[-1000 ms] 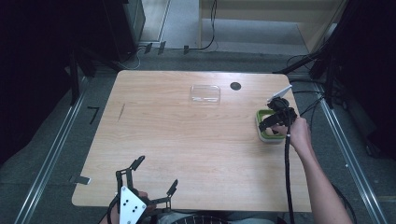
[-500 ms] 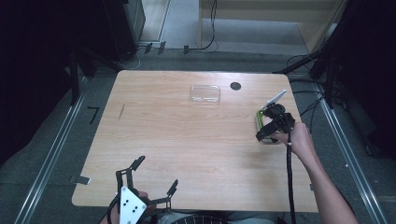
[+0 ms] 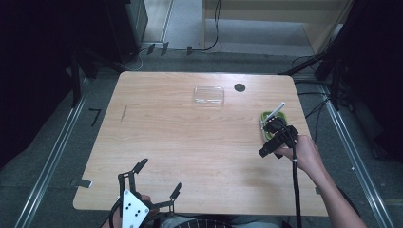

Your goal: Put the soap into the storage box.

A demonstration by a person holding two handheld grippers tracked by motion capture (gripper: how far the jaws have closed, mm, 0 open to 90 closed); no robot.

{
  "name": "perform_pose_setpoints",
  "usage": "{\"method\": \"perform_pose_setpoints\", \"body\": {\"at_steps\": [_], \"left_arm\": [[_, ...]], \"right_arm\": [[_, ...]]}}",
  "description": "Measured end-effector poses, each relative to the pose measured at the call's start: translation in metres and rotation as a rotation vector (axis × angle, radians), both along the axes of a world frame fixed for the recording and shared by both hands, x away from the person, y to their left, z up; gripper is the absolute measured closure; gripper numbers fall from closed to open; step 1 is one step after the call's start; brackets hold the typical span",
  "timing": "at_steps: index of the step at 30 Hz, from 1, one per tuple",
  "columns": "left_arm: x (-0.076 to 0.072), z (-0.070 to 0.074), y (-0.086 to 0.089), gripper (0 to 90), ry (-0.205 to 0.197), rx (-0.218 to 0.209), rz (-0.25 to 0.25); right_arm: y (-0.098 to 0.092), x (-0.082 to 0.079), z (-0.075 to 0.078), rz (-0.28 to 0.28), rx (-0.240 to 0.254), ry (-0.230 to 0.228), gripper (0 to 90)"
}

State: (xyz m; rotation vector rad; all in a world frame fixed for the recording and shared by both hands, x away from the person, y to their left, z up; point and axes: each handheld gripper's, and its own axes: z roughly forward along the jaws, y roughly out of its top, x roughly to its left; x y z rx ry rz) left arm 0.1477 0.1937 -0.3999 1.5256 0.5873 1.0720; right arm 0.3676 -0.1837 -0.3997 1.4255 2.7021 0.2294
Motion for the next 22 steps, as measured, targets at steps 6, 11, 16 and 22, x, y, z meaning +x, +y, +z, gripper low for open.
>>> {"method": "perform_pose_setpoints", "body": {"at_steps": [6, 11, 16, 22], "left_arm": [[0.0, 0.0, 0.0, 0.0, 0.0, 0.0, 0.0], [0.0, 0.0, -0.001, 0.0, 0.0, 0.002, -0.001], [0.0, 0.0, -0.001, 0.0, -0.001, 0.002, -0.003], [0.001, 0.0, -0.001, 0.0, -0.001, 0.004, -0.001]], "right_arm": [[0.003, -0.021, -0.005, 0.039, -0.021, 0.02, 8.7], [0.005, -0.037, -0.017, 0.067, -0.045, 0.053, 8.5], [0.005, -0.049, -0.029, 0.087, -0.058, 0.079, 8.5], [0.001, -0.054, -0.044, 0.095, -0.057, 0.092, 8.8]]}}
